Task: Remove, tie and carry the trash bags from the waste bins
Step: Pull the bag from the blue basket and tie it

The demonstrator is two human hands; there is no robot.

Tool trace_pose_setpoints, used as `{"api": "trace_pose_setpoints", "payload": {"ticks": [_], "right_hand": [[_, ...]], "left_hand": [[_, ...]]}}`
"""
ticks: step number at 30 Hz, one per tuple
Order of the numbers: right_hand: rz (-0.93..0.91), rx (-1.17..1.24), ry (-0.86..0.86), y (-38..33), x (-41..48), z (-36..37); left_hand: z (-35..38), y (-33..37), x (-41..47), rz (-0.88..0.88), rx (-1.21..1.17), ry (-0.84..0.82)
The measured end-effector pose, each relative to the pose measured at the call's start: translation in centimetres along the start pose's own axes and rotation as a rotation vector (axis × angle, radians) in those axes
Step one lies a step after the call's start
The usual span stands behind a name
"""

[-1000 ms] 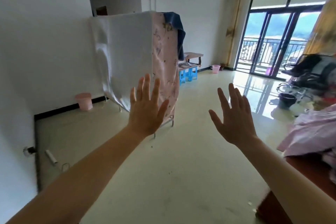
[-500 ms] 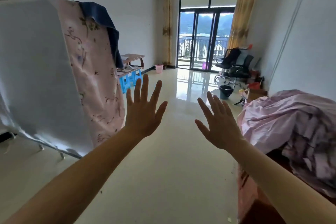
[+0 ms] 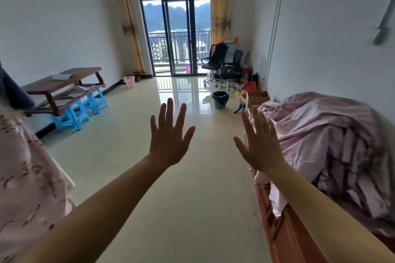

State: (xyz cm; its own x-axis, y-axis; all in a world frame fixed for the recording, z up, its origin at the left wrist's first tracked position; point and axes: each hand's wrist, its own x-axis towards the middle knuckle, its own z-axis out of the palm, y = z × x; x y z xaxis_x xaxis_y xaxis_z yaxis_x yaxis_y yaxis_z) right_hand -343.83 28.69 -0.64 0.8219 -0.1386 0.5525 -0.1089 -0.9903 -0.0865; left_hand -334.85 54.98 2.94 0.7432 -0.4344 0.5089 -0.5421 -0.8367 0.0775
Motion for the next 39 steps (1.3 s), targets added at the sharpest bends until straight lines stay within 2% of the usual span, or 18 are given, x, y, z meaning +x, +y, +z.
{"api": "trace_pose_setpoints", "payload": {"ticks": [6, 9, 12, 17, 23, 28, 36, 39], "right_hand": [[0.067, 0.04, -0.035, 3.3, 18.4, 7.7], [0.013, 0.016, -0.051, 4.3, 25.4, 12.1], [-0.041, -0.018, -0.08, 5.7, 32.2, 17.6], [-0.025, -0.044, -0.115, 7.9, 44.1, 28.8], [0.036, -0.079, -0.131, 11.9, 61.2, 37.7], [0.108, -0.067, -0.099, 18.0, 71.5, 43.6], [0.182, -0.085, -0.147, 31.4, 87.3, 59.1], [0.214, -0.062, -0.157, 36.7, 95.1, 62.8]], "left_hand": [[5.9, -4.1, 17.6, 0.017, 0.0, 0.019], [9.7, -6.8, 24.4, -0.006, -0.03, 0.046], [15.2, -9.8, 30.7, -0.036, -0.062, 0.05], [25.9, -15.3, 42.2, -0.05, -0.095, 0.026], [34.4, -20.6, 61.0, 0.008, -0.108, -0.011], [41.7, -20.7, 74.9, 0.032, -0.163, -0.078], [60.2, -19.1, 95.8, 0.049, -0.224, -0.18], [65.2, -18.6, 104.8, 0.029, -0.224, -0.229]]}}
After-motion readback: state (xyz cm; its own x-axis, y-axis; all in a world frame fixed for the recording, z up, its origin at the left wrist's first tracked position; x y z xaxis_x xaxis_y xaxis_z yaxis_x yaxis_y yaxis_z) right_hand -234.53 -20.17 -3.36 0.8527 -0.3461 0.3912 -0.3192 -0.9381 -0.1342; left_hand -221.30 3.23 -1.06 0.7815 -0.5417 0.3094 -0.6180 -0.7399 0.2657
